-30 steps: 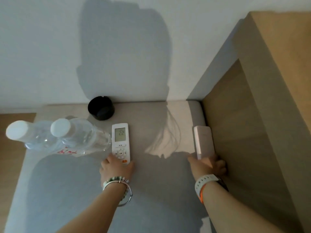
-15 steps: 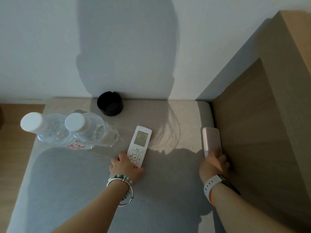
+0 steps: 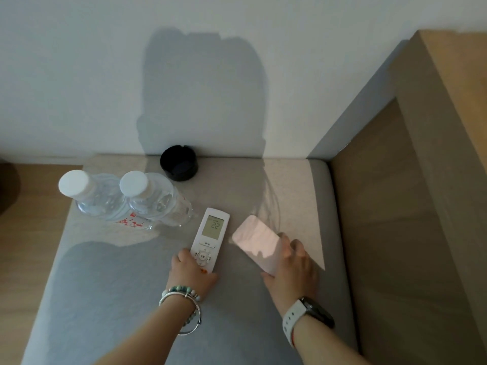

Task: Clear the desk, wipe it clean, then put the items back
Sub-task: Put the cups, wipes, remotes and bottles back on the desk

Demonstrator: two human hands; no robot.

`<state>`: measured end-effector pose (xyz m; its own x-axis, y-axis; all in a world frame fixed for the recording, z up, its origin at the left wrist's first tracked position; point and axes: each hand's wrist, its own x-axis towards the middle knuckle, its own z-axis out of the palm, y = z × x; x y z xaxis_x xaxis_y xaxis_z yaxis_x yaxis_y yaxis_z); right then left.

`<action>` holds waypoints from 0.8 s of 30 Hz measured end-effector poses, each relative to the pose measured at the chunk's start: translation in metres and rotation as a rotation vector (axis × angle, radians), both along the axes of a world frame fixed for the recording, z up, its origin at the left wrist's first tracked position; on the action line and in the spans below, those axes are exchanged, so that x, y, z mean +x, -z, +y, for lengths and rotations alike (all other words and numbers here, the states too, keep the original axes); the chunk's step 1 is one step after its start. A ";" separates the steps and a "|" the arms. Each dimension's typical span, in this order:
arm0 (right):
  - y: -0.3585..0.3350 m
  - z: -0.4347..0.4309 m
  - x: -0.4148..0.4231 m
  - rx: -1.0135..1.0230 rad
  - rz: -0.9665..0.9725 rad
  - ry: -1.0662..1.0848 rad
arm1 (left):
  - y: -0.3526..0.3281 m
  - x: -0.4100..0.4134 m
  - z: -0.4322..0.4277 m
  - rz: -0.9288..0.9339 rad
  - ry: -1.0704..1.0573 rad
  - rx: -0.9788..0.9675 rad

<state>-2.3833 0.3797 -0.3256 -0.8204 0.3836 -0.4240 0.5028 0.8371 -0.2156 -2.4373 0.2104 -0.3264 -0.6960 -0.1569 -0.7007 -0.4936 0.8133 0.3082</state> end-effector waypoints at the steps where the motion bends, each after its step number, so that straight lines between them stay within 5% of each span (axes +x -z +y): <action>1: 0.003 0.001 0.001 0.010 0.030 0.027 | 0.000 0.001 -0.002 -0.011 0.009 0.010; 6: -0.004 0.000 -0.001 0.016 0.097 0.027 | -0.020 0.003 -0.007 -0.034 0.125 0.028; 11: -0.047 -0.010 0.013 -0.284 -0.050 0.286 | -0.070 0.009 -0.007 0.053 0.207 0.035; 24: -0.234 -0.063 0.138 -0.486 0.389 0.656 | -0.251 0.081 -0.045 0.445 0.563 0.217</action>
<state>-2.2450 0.3171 -0.0915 -0.6192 0.6758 -0.3998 0.6647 0.1801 -0.7251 -2.3562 0.1657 -0.0757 -0.8548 0.4166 -0.3094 0.1881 0.8044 0.5635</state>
